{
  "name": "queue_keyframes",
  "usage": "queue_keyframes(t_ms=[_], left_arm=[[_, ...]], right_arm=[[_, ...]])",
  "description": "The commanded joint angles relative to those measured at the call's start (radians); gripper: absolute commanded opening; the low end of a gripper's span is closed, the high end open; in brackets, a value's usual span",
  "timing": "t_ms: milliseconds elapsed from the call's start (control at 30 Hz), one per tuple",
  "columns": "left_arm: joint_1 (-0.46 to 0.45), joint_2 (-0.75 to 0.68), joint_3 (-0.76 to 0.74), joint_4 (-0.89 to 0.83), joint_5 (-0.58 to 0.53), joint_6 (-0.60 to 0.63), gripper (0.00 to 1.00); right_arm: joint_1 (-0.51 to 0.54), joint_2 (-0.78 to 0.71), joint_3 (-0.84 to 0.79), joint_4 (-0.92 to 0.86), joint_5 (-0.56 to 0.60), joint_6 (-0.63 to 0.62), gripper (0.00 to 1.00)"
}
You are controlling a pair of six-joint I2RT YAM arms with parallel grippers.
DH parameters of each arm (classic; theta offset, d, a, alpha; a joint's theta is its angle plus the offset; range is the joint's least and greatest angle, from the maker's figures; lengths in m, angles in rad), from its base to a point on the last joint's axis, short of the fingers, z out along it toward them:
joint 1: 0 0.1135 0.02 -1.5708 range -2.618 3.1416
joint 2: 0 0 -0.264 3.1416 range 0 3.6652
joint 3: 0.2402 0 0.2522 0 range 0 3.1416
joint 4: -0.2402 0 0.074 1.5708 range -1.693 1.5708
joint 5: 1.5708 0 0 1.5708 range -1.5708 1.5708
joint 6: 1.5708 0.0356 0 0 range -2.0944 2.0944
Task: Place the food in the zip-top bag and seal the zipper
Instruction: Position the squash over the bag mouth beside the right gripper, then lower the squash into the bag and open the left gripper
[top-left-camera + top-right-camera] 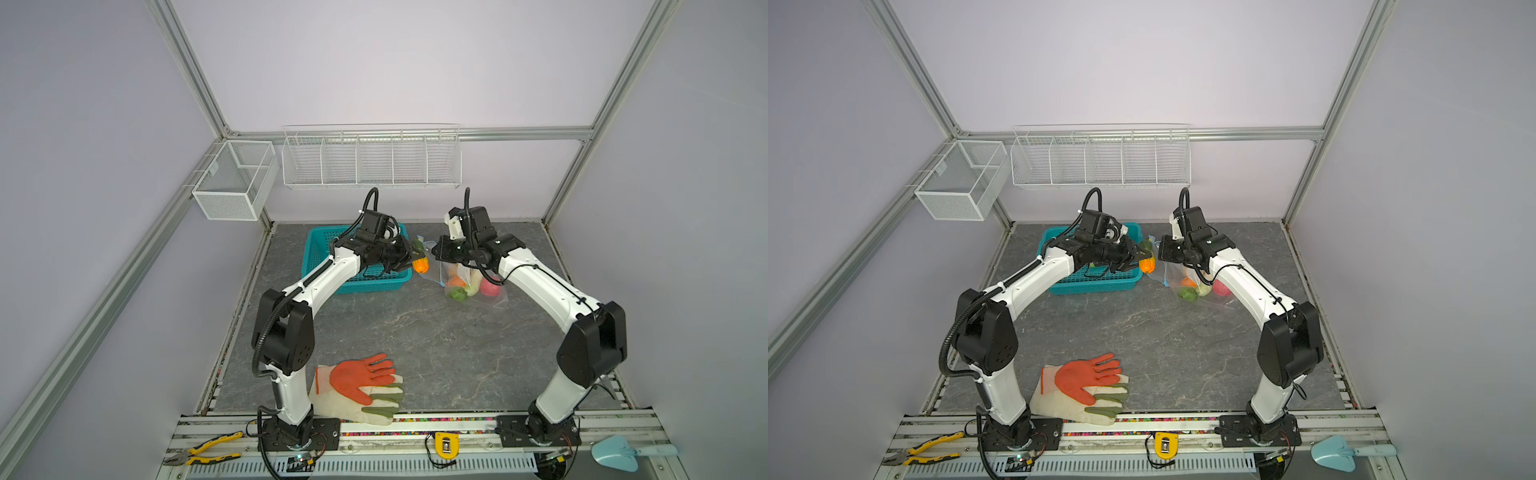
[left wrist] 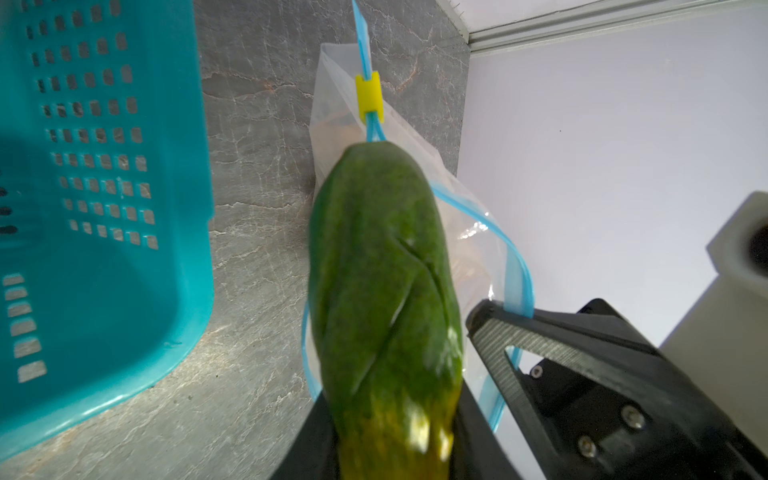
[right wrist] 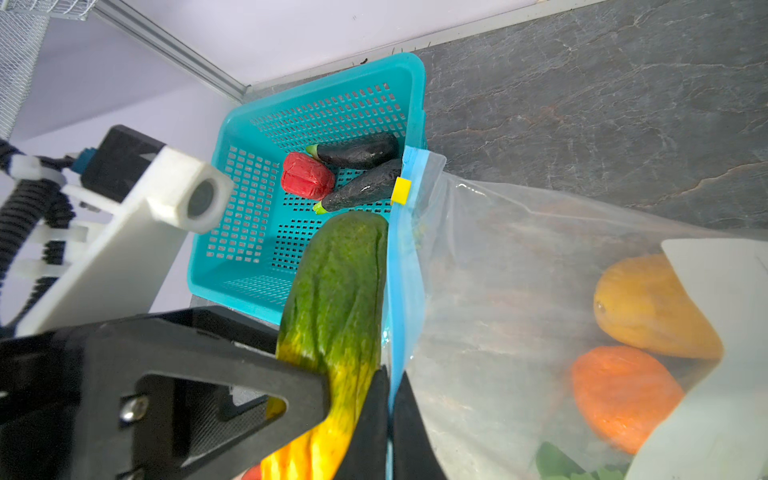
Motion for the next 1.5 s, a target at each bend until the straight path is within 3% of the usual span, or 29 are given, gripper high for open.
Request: queue_keyframes(t_ms=[0, 600, 1467], left_arm=[[-0.013, -0.030, 0.023, -0.010, 0.026, 0.004, 0.32], [-0.021, -0.045, -0.073, 0.142, 0.163, -0.092, 0.32], [-0.020, 0.030, -0.051, 0.104, 0.100, -0.066, 0.32]], right_arm=[[-0.001, -0.026, 0.000, 0.023, -0.009, -0.001, 0.07], [0.006, -0.025, 0.011, 0.019, -0.006, 0.000, 0.07], [0.007, -0.029, 0.011, 0.018, -0.004, -0.002, 0.07]])
